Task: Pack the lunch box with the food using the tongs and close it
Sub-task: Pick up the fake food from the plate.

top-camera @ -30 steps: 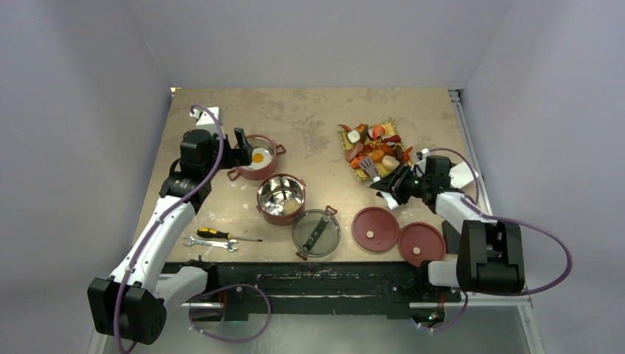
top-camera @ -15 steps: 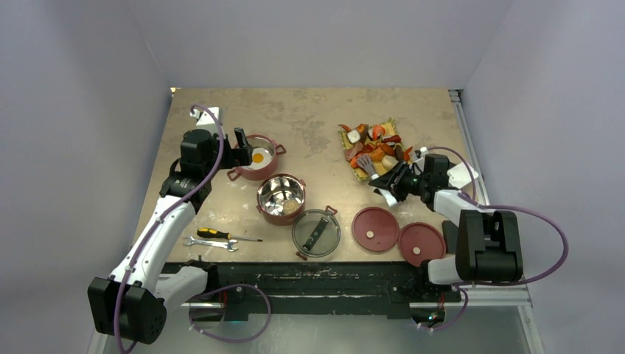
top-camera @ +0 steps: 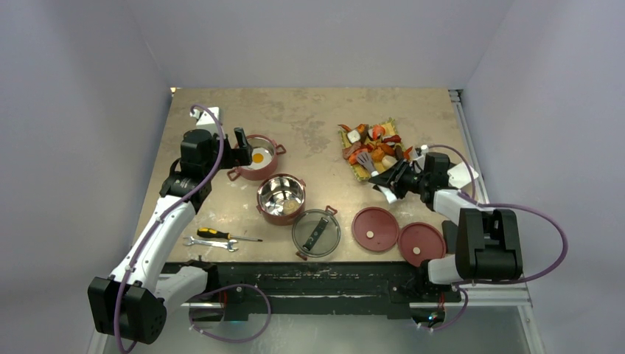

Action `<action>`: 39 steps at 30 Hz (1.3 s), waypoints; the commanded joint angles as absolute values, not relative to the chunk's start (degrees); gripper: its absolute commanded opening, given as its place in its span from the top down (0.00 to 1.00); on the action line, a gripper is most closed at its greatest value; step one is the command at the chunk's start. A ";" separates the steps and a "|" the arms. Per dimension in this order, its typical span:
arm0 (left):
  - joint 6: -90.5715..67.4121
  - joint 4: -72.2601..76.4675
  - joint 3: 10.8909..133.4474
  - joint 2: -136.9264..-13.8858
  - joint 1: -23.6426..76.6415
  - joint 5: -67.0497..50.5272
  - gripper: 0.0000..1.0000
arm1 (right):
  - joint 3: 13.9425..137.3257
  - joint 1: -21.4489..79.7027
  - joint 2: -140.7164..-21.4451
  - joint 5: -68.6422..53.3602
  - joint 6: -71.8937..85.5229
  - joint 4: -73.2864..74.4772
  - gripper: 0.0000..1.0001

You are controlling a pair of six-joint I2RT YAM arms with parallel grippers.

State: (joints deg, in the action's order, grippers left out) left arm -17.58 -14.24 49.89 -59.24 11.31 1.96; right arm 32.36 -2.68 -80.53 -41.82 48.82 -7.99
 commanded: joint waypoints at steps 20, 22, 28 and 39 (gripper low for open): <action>-18.20 -12.06 49.79 -59.24 10.99 2.37 0.01 | 32.60 -2.46 -73.39 -42.20 47.20 -9.27 1.00; -18.22 -12.10 49.78 -59.15 10.99 2.31 0.01 | 32.70 -2.46 -72.34 -41.97 46.61 -8.10 1.00; -18.28 -12.00 49.86 -58.89 10.99 2.34 0.01 | 37.57 -1.40 -69.49 -40.95 39.10 -0.46 1.00; -18.28 -11.89 49.66 -58.45 10.99 2.51 0.01 | 48.12 17.22 -69.02 -40.65 32.37 9.89 1.00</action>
State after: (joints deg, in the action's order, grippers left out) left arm -17.58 -14.24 49.89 -59.24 11.31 2.02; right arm 43.79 13.98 -71.26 -38.70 35.22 8.43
